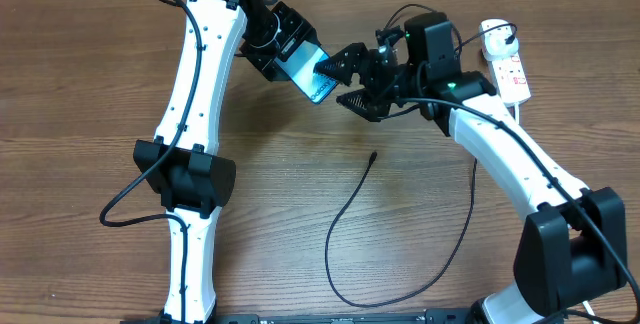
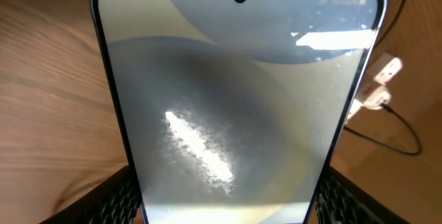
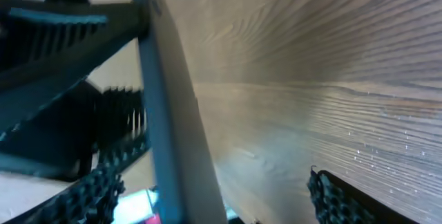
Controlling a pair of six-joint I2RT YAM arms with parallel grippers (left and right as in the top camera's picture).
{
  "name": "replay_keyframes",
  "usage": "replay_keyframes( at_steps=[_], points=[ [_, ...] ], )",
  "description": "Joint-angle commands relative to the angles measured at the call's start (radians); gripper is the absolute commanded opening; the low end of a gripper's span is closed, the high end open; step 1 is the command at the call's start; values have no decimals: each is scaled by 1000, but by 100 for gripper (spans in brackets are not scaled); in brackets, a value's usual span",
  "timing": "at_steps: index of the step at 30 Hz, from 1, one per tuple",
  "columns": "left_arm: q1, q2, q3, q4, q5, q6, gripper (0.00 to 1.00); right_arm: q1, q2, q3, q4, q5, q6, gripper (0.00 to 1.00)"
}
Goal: Plug charger to phone and switch on socket
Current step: 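Move the right gripper to the phone and grasp its side edge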
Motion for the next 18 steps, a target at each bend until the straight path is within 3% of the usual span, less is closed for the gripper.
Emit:
replay_keyframes(
  at_steps=[1,4,8,18],
  points=[
    [-5,-34,27,2,66,-119,42,23,-24,23,29,103,80,82],
    [-5,-34,27,1,67,-121,42,28,-24,23,65,153,105,63],
    [-5,-34,27,1,75,-124,42,28,-24,23,79,227,127,48],
    [-5,-34,27,2,75,-201,41,28,-24,23,118,267,127,42]
  ],
)
